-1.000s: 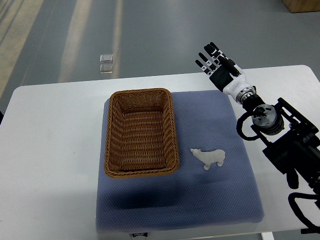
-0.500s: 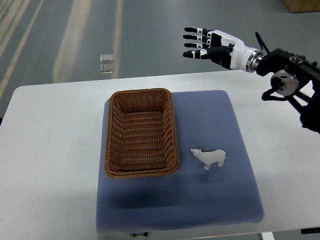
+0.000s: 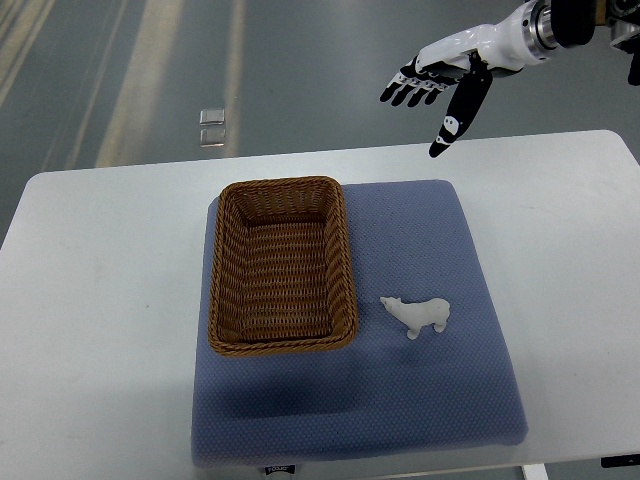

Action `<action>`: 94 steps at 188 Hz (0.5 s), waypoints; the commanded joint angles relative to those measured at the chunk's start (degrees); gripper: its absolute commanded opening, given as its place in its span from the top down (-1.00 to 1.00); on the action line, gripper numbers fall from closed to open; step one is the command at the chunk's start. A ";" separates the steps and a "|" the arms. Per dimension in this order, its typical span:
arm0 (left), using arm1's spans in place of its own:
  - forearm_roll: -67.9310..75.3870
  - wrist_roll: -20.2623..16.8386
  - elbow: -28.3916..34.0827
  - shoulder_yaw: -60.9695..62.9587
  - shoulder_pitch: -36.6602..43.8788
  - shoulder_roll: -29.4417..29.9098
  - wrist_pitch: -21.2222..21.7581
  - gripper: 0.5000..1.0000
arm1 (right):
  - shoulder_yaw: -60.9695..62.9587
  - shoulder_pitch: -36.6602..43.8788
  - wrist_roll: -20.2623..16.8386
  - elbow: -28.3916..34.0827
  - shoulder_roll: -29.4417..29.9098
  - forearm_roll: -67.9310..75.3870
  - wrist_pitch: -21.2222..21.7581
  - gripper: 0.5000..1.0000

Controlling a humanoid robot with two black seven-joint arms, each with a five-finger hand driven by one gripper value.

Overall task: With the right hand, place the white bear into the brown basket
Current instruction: 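Lower the open right hand down onto the white polar bear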

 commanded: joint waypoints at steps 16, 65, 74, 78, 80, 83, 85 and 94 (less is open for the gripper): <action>-0.05 0.00 0.12 -0.04 -0.10 0.00 0.00 -1.00 | -1.09 0.58 0.24 6.60 -2.86 0.35 2.24 -0.70; -0.05 0.00 0.12 -0.13 -0.02 0.00 0.00 -1.00 | -1.18 -5.14 0.33 10.91 -4.62 0.09 2.24 -0.70; -0.05 0.00 0.20 -0.13 -0.02 0.00 0.00 -1.00 | -1.18 -6.63 0.33 11.17 -4.54 0.00 1.43 -0.70; -0.05 0.00 0.20 -0.13 -0.02 0.00 0.00 -1.00 | -1.18 -6.89 0.42 11.17 -4.45 0.00 1.16 -0.70; -0.05 0.00 0.20 -0.13 -0.02 0.00 0.00 -1.00 | -1.18 -7.16 0.42 11.26 -4.45 0.00 0.90 -0.70; -0.05 0.00 0.20 -0.13 -0.10 0.00 0.00 -1.00 | -1.18 -7.77 0.42 11.43 -4.36 -0.09 0.29 -0.70; -0.05 0.00 0.20 -0.13 -0.02 0.00 0.00 -1.00 | -1.18 -8.12 0.42 11.61 -4.27 -0.18 -0.07 -0.70; -0.05 0.00 0.20 -0.13 -0.02 0.00 0.00 -1.00 | -1.09 -9.53 0.42 12.14 -4.18 -0.88 -1.39 -0.70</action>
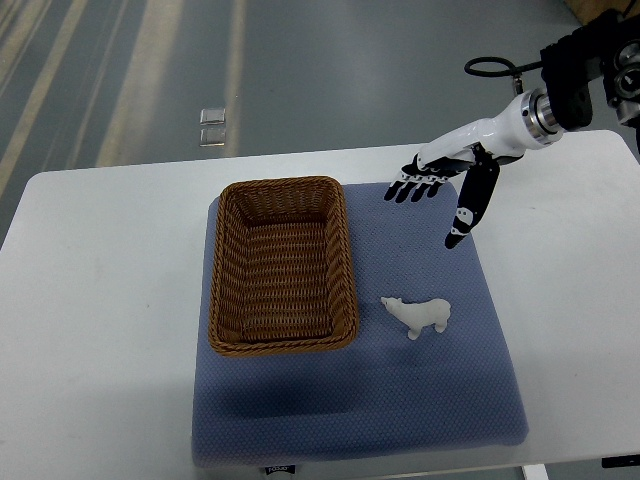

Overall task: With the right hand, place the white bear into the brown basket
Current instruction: 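Lower the open right hand down onto the white polar bear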

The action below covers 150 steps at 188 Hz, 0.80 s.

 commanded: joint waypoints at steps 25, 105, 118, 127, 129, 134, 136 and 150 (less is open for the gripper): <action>0.00 0.00 0.11 0.00 -0.05 0.00 0.01 -1.00 | 0.29 -5.50 0.22 1.52 0.41 -3.85 -5.50 -0.69; 0.00 0.00 0.02 0.17 -0.05 0.00 0.01 -1.00 | 0.99 -13.76 0.31 1.87 0.76 -8.42 -12.18 -0.69; 0.01 0.00 0.02 0.17 -0.05 0.00 0.01 -1.00 | 2.74 -15.34 0.31 2.22 0.76 -8.33 -12.62 -0.69; 0.00 0.09 0.11 0.17 -0.05 0.00 0.01 -1.00 | 4.59 -16.75 0.31 2.66 0.76 -8.24 -12.71 -0.69; 0.00 0.09 0.11 0.17 -0.05 0.00 0.01 -1.00 | 5.03 -17.10 0.31 2.75 0.67 -8.15 -12.71 -0.69; 0.00 0.09 0.11 0.17 -0.05 0.00 0.01 -1.00 | 6.09 -17.89 0.31 3.01 0.58 -8.07 -12.62 -0.69; 0.00 0.00 0.11 0.17 -0.05 0.00 0.01 -1.00 | 6.35 -18.07 0.31 3.10 0.58 -7.98 -12.62 -0.69; 0.00 0.09 0.29 0.17 -0.05 0.00 0.01 -1.00 | 6.97 -18.95 0.39 3.63 0.41 -7.98 -12.62 -0.68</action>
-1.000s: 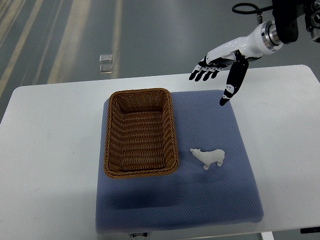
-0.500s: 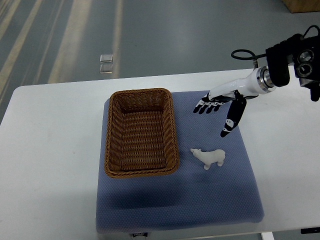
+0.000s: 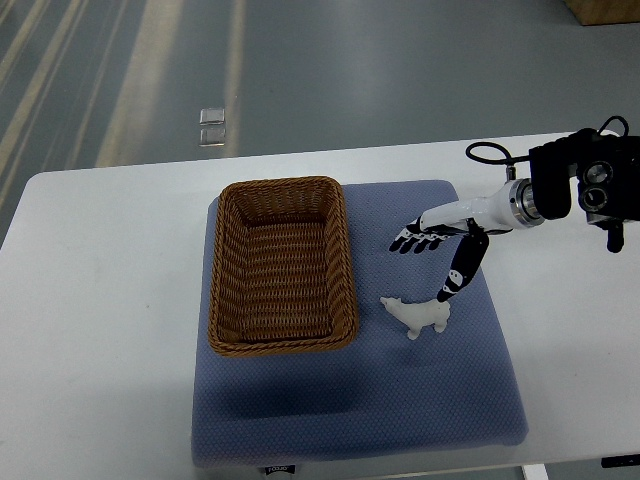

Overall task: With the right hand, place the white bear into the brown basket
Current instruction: 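Lower the open right hand down onto the white polar bear, then close the right hand fingers around the white polar bear, then lift the bear with the right hand and carry it over the basket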

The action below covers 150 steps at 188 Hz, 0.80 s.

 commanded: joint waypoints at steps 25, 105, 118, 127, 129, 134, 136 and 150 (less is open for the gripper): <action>0.00 0.02 0.27 0.00 0.00 0.00 0.00 -1.00 | 1.70 -3.17 0.17 1.53 -0.77 -0.04 -0.18 -0.67; 0.00 0.02 0.45 -0.09 0.00 0.00 0.09 -1.00 | 4.51 -10.37 1.31 2.32 -0.94 -2.59 -3.35 -0.49; 0.00 0.02 0.45 -0.09 0.00 0.00 0.09 -1.00 | 4.51 -11.17 1.49 2.41 -0.94 -3.55 -4.05 -0.46; 0.09 0.02 0.45 -0.09 0.00 0.00 0.09 -1.00 | 4.51 -11.69 1.58 2.41 -0.86 -4.26 -4.49 -0.38; 0.00 0.02 0.45 -0.09 0.00 0.00 0.09 -1.00 | 4.51 -11.78 1.58 2.32 -0.86 -4.34 -4.49 -0.36; 0.00 0.02 0.45 -0.09 0.00 0.00 0.09 -1.00 | 4.51 -11.96 1.75 2.32 -0.86 -4.52 -4.58 -0.32; 0.09 0.02 0.45 -0.09 0.08 0.00 0.01 -1.00 | 4.51 -12.04 1.84 2.41 -0.86 -4.52 -4.66 -0.32; 0.09 0.02 0.36 -0.09 0.00 0.00 0.09 -1.00 | 4.51 -12.48 2.11 2.41 -0.86 -4.87 -5.19 -0.23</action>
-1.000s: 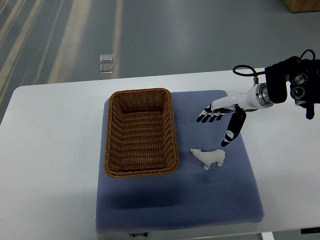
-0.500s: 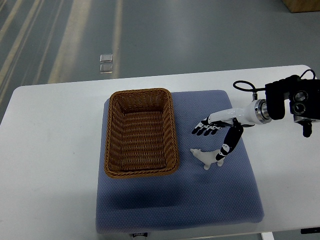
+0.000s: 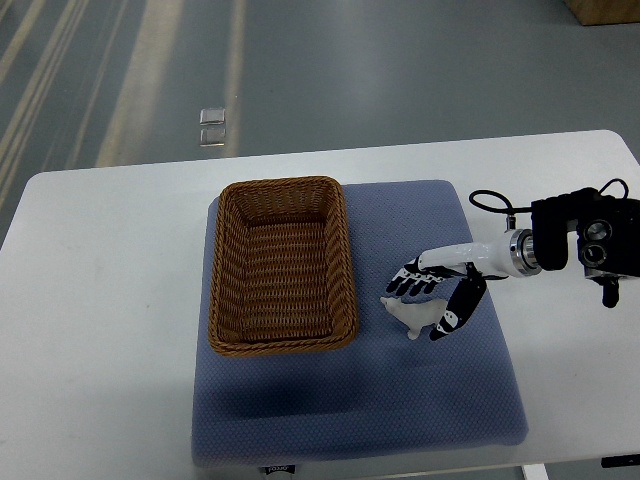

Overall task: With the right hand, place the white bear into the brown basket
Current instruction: 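Lift the bear with the right hand and carry it over the basket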

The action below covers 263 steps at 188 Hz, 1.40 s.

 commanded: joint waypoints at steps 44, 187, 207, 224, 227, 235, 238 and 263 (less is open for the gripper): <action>0.06 0.00 -0.08 0.00 0.00 0.00 0.01 -1.00 | 0.00 -1.20 0.55 -0.14 0.63 -3.67 -2.97 0.64; 0.06 0.00 -0.26 0.09 0.09 0.00 -0.08 -1.00 | 6.06 22.70 0.90 0.03 -7.19 -0.25 7.75 1.00; 0.06 0.00 -0.26 0.09 0.00 0.00 -0.08 -1.00 | 5.89 24.11 0.99 -0.50 -5.17 0.19 7.31 1.00; -0.03 0.00 -0.26 0.09 0.00 0.00 -0.08 -1.00 | 5.54 24.72 0.90 -2.52 -0.68 0.37 6.43 1.00; 0.06 0.00 -0.26 0.09 0.00 0.00 -0.08 -1.00 | 5.45 24.72 0.99 -3.31 0.45 0.28 6.00 1.00; 0.06 0.00 -0.17 0.09 0.00 0.00 -0.08 -1.00 | 5.36 24.72 0.90 -4.71 2.66 0.28 5.03 1.00; -0.03 0.00 -0.17 0.09 0.00 0.00 -0.08 -1.00 | 5.18 24.81 0.90 -5.85 4.14 0.28 4.33 1.00; 0.06 0.00 -0.17 0.09 0.00 0.00 -0.08 -1.00 | 2.63 24.81 0.90 -14.73 15.40 0.28 1.95 1.00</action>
